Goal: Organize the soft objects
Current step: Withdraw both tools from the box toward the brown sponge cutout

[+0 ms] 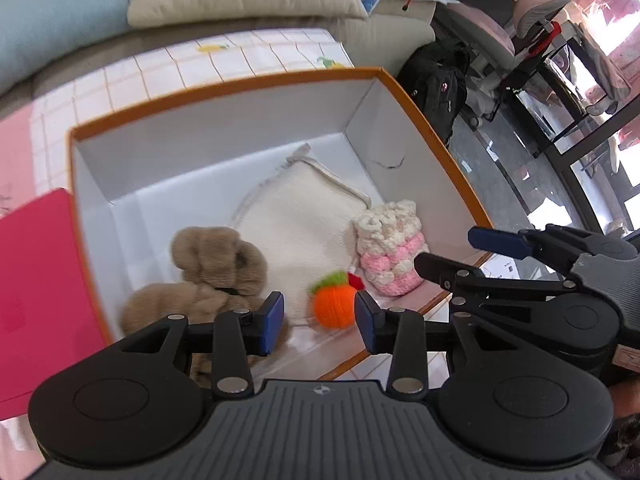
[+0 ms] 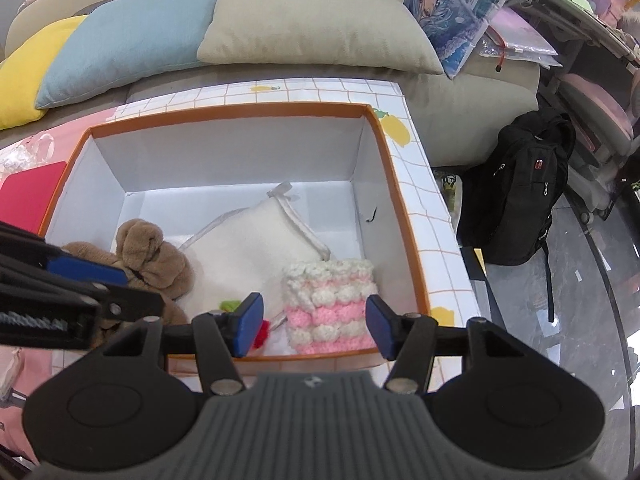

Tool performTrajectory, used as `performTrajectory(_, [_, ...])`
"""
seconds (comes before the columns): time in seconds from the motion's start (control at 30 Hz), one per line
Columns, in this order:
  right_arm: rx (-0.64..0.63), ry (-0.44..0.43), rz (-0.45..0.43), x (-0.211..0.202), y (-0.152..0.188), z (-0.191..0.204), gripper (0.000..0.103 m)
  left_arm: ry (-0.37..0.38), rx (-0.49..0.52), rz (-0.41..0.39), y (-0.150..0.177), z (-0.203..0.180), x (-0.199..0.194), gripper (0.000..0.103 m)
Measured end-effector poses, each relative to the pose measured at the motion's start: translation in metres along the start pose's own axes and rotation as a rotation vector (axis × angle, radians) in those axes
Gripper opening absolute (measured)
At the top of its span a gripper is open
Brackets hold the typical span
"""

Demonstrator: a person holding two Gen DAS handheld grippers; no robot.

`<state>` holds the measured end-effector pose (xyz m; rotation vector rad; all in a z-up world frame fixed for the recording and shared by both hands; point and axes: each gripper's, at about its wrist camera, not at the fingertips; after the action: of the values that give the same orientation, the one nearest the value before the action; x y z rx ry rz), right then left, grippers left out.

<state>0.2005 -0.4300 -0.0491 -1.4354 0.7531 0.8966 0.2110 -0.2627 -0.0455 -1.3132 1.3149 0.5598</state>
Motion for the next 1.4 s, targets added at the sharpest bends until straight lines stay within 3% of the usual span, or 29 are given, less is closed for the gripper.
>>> performTrajectory(0.27, [0.008, -0.030, -0.003, -0.016, 0.008, 0.020, 0.059, -0.040, 0.146, -0.142, 0.025, 0.002, -0.053, 0.045])
performTrajectory(0.33, [0.013, -0.043, -0.011, -0.023, 0.010, 0.028, 0.064, -0.048, 0.178, -0.174, 0.034, 0.003, -0.067, 0.046])
performTrajectory(0.5, [0.004, -0.134, -0.064, -0.043, 0.019, 0.061, 0.065, -0.079, 0.216, -0.247, 0.061, 0.014, -0.100, 0.047])
performTrajectory(0.6, [-0.016, -0.187, -0.096, -0.052, 0.027, 0.086, 0.065, -0.069, 0.177, -0.259, 0.077, 0.029, -0.115, 0.047])
performTrajectory(0.73, [-0.027, -0.323, -0.158, -0.064, 0.043, 0.124, 0.065, -0.076, 0.083, -0.276, 0.099, 0.056, -0.131, 0.046])
performTrajectory(0.87, [-0.034, -0.376, -0.179, -0.066, 0.056, 0.160, 0.066, -0.099, -0.032, -0.292, 0.123, 0.090, -0.145, 0.046])
performTrajectory(1.1, [-0.046, -0.385, -0.159, -0.055, 0.069, 0.199, 0.071, -0.179, -0.208, -0.273, 0.168, 0.145, -0.157, 0.046])
performTrajectory(1.4, [-0.184, -0.395, -0.055, -0.032, 0.084, 0.249, 0.075, -0.259, -0.335, -0.227, 0.217, 0.188, -0.156, 0.046])
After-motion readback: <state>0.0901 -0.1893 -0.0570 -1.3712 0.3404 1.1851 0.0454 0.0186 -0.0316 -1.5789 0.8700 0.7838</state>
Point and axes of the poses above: each gripper's, at about its wrist camera, not at the fingertips, and x roughly the way its jaws point, z to its left, y to its underside, and after that the axes turned 4 degrees about -y, right-handed
